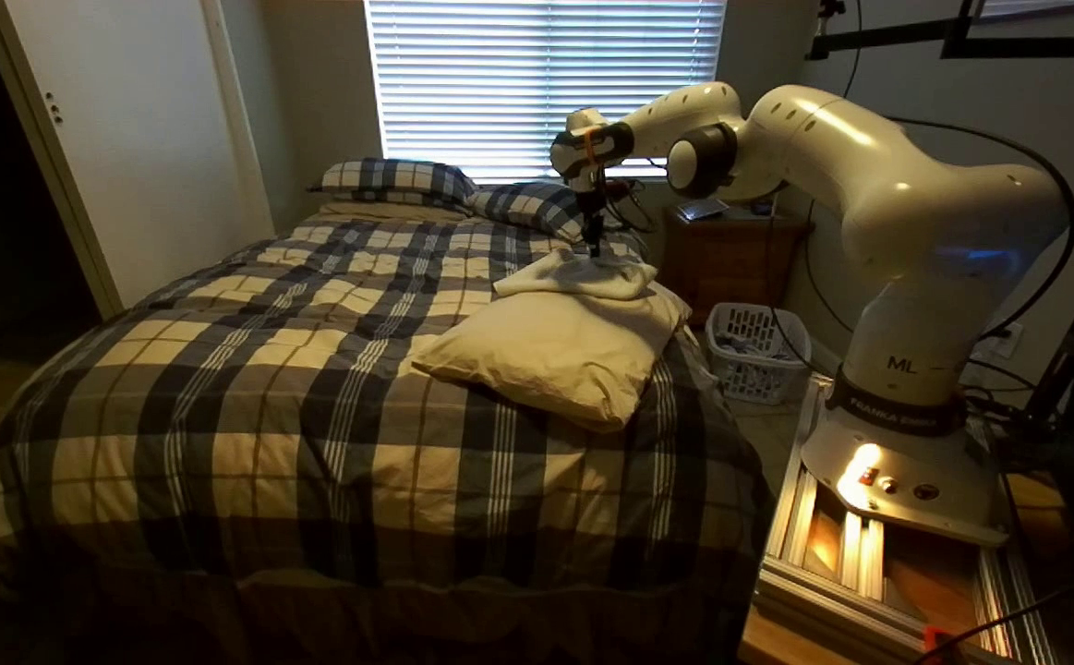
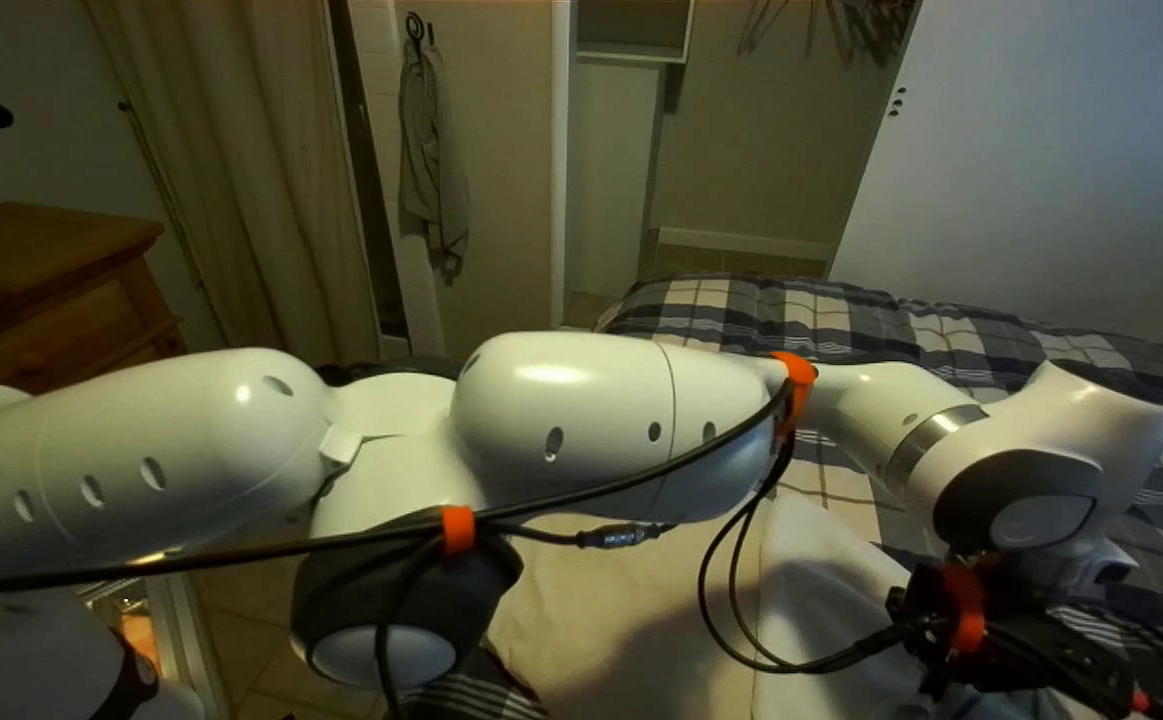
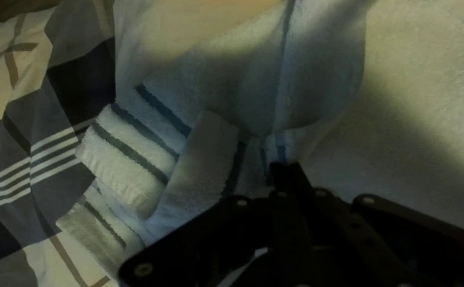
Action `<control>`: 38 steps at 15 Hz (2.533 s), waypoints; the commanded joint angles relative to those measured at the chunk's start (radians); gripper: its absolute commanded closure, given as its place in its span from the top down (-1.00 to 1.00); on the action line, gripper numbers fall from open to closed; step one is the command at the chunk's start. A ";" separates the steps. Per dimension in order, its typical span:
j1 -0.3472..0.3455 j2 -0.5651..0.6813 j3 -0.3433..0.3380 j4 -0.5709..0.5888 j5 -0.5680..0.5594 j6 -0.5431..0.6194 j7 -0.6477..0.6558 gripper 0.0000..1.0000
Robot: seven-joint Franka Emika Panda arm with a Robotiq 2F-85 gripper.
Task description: Fold the towel into a triangle twice.
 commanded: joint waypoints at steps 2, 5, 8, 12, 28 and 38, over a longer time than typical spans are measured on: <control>0.038 -0.031 0.003 -0.037 -0.017 0.016 -0.053 -0.98; 0.046 -0.029 0.006 -0.035 -0.003 0.004 -0.056 -0.40; 0.021 -0.042 0.026 -0.031 0.026 -0.007 -0.055 -0.19; -0.036 -0.077 0.060 -0.028 0.073 -0.012 -0.045 0.35; -0.221 -0.038 0.217 -0.055 0.249 -0.074 -0.157 1.00; -0.216 -0.004 0.231 -0.047 0.238 0.054 -0.150 1.00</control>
